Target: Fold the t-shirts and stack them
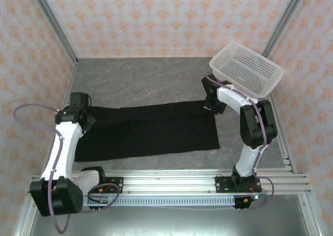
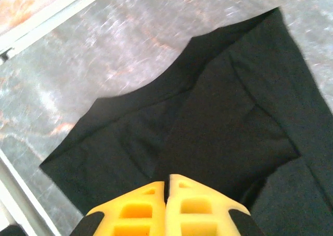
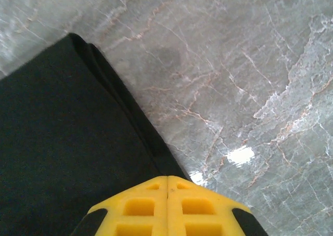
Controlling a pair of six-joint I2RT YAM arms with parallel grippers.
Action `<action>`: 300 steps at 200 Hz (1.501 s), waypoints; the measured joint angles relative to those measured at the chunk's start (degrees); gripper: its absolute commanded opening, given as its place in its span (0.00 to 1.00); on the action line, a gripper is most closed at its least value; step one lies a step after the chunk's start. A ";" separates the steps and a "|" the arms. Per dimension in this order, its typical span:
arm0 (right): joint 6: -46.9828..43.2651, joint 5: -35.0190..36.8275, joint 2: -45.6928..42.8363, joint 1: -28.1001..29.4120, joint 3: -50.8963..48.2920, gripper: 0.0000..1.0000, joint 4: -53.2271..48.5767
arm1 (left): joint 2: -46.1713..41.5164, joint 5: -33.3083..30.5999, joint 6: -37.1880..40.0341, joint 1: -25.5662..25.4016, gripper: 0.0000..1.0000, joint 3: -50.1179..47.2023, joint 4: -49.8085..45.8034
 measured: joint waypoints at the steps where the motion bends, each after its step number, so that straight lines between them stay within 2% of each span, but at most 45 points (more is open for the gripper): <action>1: 0.02 0.00 0.00 0.00 -0.04 0.00 0.00 | -0.15 -0.02 -0.13 0.00 0.00 -0.15 -0.09; 41: -0.02 0.55 -0.24 0.00 -0.44 0.00 -0.02 | -6.60 -0.79 -3.89 0.00 0.00 -4.15 -2.47; 140: -0.20 2.45 -6.99 0.00 -1.46 0.00 -0.87 | -9.73 -6.45 -4.44 0.00 0.00 0.70 -6.73; 189: 0.44 0.68 -7.54 0.02 -9.16 0.00 -0.28 | -11.43 -4.83 -7.87 0.00 0.00 -7.45 -7.34; 300: 1.53 0.17 -5.01 0.24 -9.46 0.00 0.17 | -15.10 -1.40 -15.89 -0.76 0.00 -9.55 -9.42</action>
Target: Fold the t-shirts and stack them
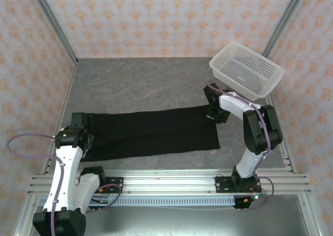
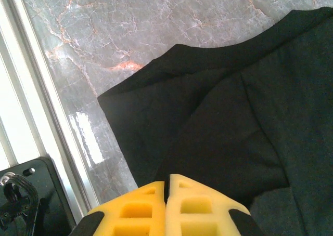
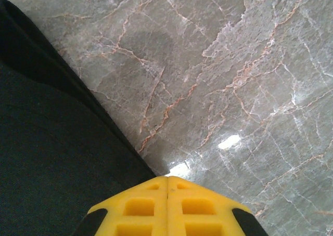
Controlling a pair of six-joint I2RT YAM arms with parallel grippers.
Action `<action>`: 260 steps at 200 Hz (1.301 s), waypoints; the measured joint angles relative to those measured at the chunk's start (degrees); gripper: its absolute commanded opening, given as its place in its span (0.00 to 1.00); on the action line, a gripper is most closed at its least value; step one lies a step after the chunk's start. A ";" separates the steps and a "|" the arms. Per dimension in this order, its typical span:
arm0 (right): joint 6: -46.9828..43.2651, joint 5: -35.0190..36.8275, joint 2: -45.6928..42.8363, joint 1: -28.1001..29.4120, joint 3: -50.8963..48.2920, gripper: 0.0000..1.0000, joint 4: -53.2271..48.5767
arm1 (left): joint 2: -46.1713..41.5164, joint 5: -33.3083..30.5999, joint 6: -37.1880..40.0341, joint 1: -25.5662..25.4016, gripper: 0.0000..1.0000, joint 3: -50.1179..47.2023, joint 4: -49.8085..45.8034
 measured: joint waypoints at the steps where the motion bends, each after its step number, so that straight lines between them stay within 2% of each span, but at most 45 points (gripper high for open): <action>1: 0.00 0.00 0.00 0.00 0.00 0.00 0.00 | -0.02 0.00 -0.02 0.00 0.00 0.00 -0.02; 93: 0.20 -0.83 -0.13 0.15 0.24 0.00 -0.66 | -1.07 0.50 -1.40 -2.01 0.00 1.92 -1.53; 134: 0.61 -0.92 -3.19 0.79 0.26 0.00 -1.97 | -0.90 0.31 -1.99 -2.73 0.00 1.95 -1.62; 155: 0.63 -1.42 -4.74 1.55 0.26 0.00 -2.25 | -1.68 -0.11 -2.78 -5.03 0.00 2.36 -1.75; 173: 0.66 -2.12 -4.83 2.49 0.26 0.00 -2.43 | -1.84 -0.94 -3.85 -9.27 0.00 4.70 -2.14; 183: 0.83 -2.34 -4.74 2.93 0.17 0.07 -2.43 | -1.46 -1.62 -4.63 -11.91 0.00 6.25 -2.19; 205: 1.22 -2.19 -4.74 3.28 -0.55 0.34 -2.64 | -0.81 -2.67 -5.97 -15.65 0.00 8.09 -2.49; 216: 1.79 -1.84 -4.74 3.28 -0.92 0.41 -3.02 | -0.52 -3.13 -6.38 -16.44 0.00 8.13 -2.97; 232: 1.81 -0.76 -4.85 3.28 -0.98 0.48 -3.54 | -0.17 -3.30 -6.84 -16.98 0.00 8.13 -3.65; 260: 2.01 1.11 -6.54 3.28 -0.52 0.51 -4.07 | 0.87 -3.28 -7.39 -19.17 0.00 8.24 -4.50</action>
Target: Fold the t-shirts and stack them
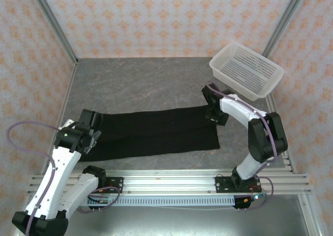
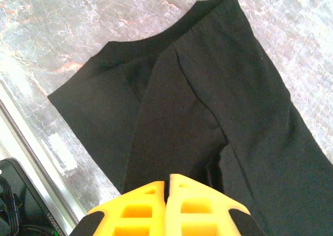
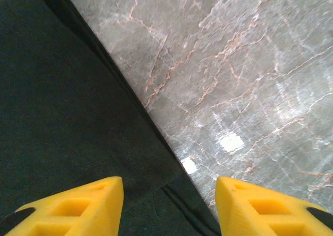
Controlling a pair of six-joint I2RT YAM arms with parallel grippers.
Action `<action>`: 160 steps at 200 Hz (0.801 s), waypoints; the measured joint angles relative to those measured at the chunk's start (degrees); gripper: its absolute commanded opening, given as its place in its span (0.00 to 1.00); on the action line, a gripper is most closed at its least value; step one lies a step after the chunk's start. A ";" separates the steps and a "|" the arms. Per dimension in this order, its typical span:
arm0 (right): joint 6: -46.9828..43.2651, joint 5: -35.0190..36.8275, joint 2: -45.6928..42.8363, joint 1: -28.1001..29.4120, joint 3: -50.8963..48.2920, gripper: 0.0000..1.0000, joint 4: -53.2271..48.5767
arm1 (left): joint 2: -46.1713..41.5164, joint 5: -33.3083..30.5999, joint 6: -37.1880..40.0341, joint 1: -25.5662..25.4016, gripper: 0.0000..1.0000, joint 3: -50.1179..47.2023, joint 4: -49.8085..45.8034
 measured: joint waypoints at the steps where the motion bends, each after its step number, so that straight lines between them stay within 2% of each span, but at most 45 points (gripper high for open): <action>1: 0.00 0.07 -0.09 0.00 0.09 0.51 -0.04 | 0.11 0.00 -0.02 -0.22 0.00 0.02 -0.04; 69: -0.22 1.16 -0.98 0.44 3.80 0.51 -0.20 | 3.54 -1.51 -6.45 -14.58 0.00 1.75 -2.43; 119: -1.01 0.63 -0.63 1.18 5.31 0.50 0.00 | 11.89 -5.44 -13.49 -28.76 0.00 5.38 -2.45; 137: -1.07 0.31 0.15 1.29 6.27 0.51 0.20 | 14.34 -6.32 -15.54 -31.39 0.00 5.70 -1.97; 160: -1.22 -0.02 1.14 1.40 6.73 0.51 0.48 | 14.49 -7.41 -17.42 -31.91 0.00 5.70 -2.01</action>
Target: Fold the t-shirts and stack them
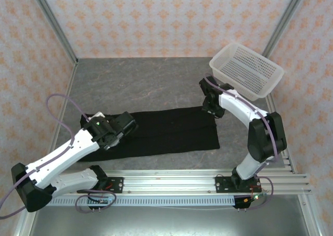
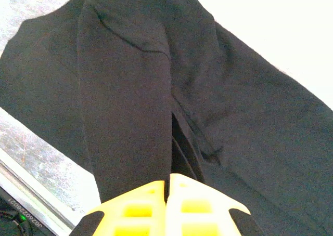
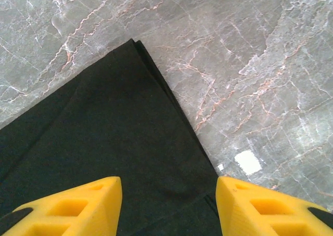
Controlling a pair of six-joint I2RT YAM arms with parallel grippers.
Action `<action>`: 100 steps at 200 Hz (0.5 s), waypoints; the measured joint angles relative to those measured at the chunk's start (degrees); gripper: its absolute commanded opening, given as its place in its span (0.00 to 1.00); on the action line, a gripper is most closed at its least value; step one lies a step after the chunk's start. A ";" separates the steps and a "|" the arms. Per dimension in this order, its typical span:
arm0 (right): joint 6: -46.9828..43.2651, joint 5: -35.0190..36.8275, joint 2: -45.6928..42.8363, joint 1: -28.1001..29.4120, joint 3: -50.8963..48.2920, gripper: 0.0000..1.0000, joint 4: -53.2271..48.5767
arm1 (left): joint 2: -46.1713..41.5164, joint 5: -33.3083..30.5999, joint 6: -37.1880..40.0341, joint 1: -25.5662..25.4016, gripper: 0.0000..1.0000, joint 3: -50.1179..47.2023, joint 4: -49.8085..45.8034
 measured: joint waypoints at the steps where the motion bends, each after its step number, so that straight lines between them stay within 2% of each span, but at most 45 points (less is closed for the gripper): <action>1: 0.00 -0.02 0.07 0.00 0.00 0.51 0.02 | 0.00 -0.02 -0.04 0.00 0.00 0.00 -0.02; 61: -0.37 -1.27 1.88 0.22 0.63 0.51 0.11 | -1.07 -3.28 -2.89 0.55 0.00 -0.09 -4.28; 100: -0.50 -2.32 2.91 0.90 2.19 0.51 0.13 | -1.44 -4.09 -2.03 8.55 0.00 -3.56 -6.47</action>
